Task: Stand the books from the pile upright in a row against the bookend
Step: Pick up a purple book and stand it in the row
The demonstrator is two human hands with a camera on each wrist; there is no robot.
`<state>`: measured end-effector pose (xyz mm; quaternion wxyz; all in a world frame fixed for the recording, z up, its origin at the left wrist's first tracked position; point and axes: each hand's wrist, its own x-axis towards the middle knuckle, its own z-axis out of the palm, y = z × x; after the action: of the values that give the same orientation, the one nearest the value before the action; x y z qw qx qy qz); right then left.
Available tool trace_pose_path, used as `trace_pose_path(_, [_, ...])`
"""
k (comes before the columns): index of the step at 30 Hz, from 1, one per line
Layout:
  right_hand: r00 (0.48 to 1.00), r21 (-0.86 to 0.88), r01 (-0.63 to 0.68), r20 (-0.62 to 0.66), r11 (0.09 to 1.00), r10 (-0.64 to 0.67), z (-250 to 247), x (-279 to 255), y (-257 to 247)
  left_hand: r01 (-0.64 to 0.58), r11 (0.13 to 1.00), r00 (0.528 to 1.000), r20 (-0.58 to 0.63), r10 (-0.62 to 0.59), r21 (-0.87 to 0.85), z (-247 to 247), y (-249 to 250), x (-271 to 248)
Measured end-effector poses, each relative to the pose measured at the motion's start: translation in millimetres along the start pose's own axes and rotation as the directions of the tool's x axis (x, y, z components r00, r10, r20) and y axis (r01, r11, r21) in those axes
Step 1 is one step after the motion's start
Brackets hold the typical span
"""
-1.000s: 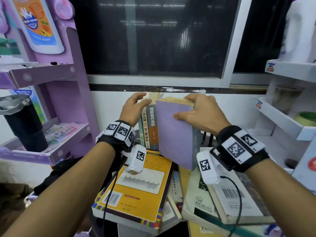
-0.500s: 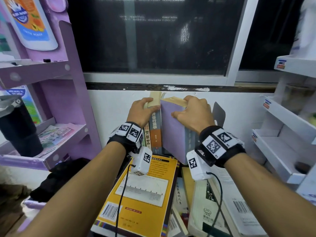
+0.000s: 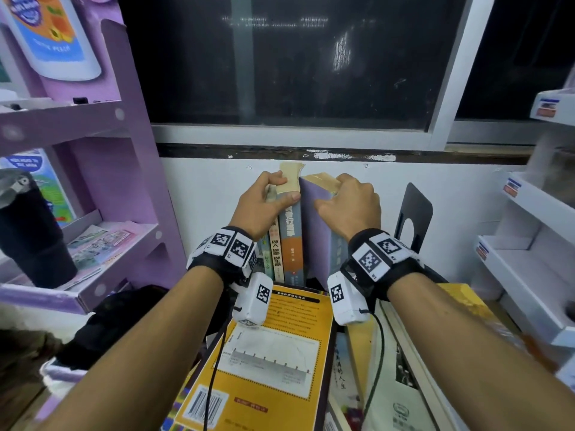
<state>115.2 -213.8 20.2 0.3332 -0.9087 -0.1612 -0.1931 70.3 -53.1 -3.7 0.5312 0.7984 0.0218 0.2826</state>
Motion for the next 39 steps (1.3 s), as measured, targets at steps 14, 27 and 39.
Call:
trace_pose_path(14, [0.995, 0.061, -0.040, 0.095, 0.997, 0.034, 32, -4, 6, -0.045, 0.997, 0.999, -0.013, 0.046, 0.055, 1, -1, -2])
trace_pose_path(27, [0.926, 0.054, 0.025, 0.375, 0.998, -0.044, 15, -21, 11, -0.056, 0.997, 0.998, -0.011, 0.056, 0.055, 1, -3, -2])
trace_pose_path(39, [0.866, 0.114, 0.180, 0.452, 0.977, -0.213, 4, -25, 24, -0.067, 0.996, 0.998, 0.000, 0.067, 0.057, 1, -6, -1])
